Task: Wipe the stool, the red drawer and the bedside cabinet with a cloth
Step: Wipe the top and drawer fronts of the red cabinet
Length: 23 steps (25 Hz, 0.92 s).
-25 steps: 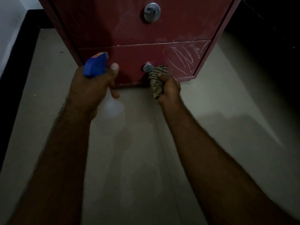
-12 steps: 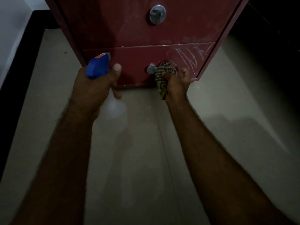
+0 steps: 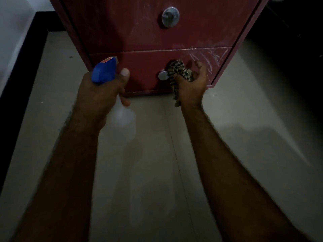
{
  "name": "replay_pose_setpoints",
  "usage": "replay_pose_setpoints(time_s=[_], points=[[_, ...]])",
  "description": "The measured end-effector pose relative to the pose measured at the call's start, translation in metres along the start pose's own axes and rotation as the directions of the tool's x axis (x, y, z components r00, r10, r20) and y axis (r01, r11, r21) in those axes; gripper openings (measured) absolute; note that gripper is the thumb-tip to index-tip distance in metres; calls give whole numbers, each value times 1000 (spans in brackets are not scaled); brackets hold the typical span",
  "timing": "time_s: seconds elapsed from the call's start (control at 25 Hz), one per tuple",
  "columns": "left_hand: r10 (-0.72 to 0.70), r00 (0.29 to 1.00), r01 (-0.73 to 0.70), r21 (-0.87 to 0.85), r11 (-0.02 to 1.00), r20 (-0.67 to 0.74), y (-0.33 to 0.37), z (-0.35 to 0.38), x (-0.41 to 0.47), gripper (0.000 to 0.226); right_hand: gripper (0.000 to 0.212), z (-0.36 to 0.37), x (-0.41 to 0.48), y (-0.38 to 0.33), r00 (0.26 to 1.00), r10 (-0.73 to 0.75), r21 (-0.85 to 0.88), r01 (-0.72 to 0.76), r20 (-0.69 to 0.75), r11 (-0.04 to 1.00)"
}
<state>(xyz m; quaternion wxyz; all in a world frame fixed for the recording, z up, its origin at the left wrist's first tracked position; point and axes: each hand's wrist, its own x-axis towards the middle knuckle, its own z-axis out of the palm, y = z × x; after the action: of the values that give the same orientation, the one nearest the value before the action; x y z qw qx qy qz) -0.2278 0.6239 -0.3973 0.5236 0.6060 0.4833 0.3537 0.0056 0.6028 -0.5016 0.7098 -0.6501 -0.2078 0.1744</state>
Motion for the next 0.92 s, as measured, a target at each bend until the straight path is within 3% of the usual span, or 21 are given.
replay_pose_setpoints(time_s=[0.2, 0.36, 0.48, 0.68, 0.92], points=[[25, 1000, -25, -1, 1000, 0, 4, 1, -4, 16, 62, -1, 2, 35, 932, 349, 29, -348, -103, 937], [23, 1000, -23, 0, 1000, 12, 4, -1, -7, 13, 64, -14, 8, 54, 836, 546, 279, -513, -48, 811], [21, 1000, -21, -4, 1000, 12, 3, -1, -8, 12, 23, -25, 9, 51, 761, 648, 443, -576, -15, 687], [6, 1000, -6, -23, 1000, 15, 6, 1, -10, 12, 29, -28, 21, 61, 770, 619, 625, -561, 153, 543], [3, 1000, -2, -27, 1000, 4, 6, 1, -9, 14, 34, -9, 44, 42, 777, 617, 589, -557, 122, 586]])
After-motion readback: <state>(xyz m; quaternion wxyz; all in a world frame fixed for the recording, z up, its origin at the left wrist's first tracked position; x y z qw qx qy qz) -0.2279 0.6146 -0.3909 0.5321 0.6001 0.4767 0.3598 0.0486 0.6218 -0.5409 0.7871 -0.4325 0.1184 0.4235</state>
